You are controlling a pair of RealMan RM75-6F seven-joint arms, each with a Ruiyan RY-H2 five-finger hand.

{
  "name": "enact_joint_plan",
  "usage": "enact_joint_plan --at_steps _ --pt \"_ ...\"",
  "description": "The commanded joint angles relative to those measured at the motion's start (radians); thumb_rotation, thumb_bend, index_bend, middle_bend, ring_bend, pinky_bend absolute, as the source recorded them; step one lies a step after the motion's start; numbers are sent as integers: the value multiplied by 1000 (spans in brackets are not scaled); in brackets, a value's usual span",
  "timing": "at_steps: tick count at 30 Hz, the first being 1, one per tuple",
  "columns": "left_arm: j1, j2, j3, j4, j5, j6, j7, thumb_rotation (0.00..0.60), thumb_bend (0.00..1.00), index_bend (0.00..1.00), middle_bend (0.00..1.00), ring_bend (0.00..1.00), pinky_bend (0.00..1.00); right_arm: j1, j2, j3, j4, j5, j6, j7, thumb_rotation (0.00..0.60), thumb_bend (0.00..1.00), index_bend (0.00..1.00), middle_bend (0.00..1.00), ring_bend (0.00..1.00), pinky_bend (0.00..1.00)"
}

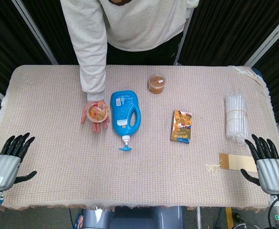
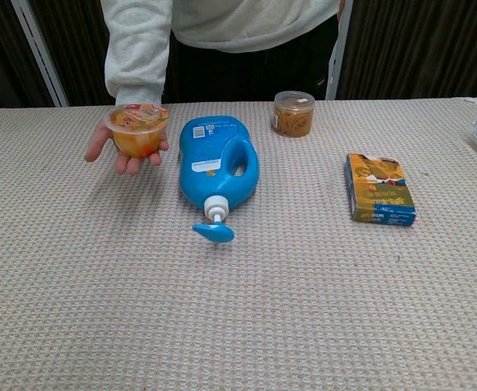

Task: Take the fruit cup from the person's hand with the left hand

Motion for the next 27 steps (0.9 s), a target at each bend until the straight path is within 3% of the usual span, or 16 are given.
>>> enact_joint_plan --at_steps 1,20,27 --pt "0 0 0 0 -1 -1 -1 600 17 2 0 0 0 0 0 0 0 0 0 1 600 112 110 0 0 0" --pt "-3 5 1 -6 -4 -10 13 600 17 2 0 0 0 0 2 -2 -2 -2 -1 -1 600 112 110 0 0 0" --pt "-60 13 -50 -57 -30 -63 58 600 70 6 0 0 0 0 8 -5 -9 7 -13 11 600 112 111 0 0 0"
